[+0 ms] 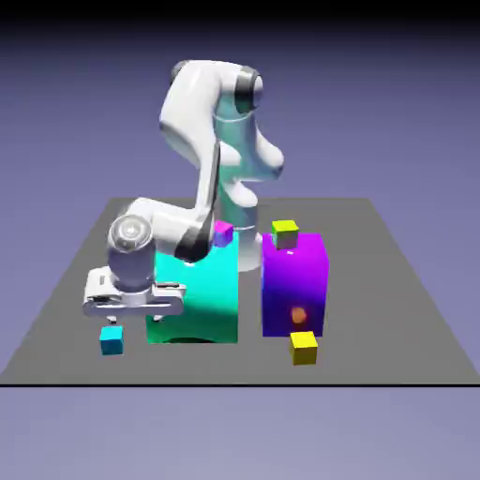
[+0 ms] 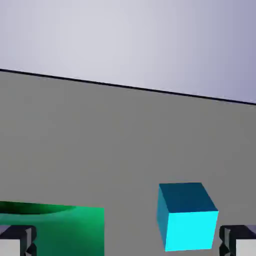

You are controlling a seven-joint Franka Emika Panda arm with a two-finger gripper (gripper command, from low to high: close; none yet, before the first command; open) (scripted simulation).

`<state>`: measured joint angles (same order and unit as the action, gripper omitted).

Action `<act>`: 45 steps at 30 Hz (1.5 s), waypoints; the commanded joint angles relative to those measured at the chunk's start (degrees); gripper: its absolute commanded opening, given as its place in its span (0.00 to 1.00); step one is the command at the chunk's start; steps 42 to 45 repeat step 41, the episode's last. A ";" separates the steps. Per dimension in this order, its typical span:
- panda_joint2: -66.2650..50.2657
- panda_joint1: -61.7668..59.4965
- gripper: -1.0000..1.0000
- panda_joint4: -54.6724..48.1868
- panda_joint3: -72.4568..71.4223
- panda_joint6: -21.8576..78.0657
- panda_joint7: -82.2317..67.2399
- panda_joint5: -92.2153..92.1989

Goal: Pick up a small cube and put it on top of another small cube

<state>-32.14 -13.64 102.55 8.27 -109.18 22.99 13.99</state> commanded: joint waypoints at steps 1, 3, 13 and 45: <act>-2.08 -0.46 0.50 -1.88 0.27 2.08 -0.62 0.45; -6.23 -1.38 0.50 -5.62 0.79 6.24 -1.87 1.35; -16.41 -4.54 0.50 -6.60 2.25 6.18 -3.00 4.03; -8.64 21.93 1.00 -6.57 -22.92 21.46 22.24 -0.64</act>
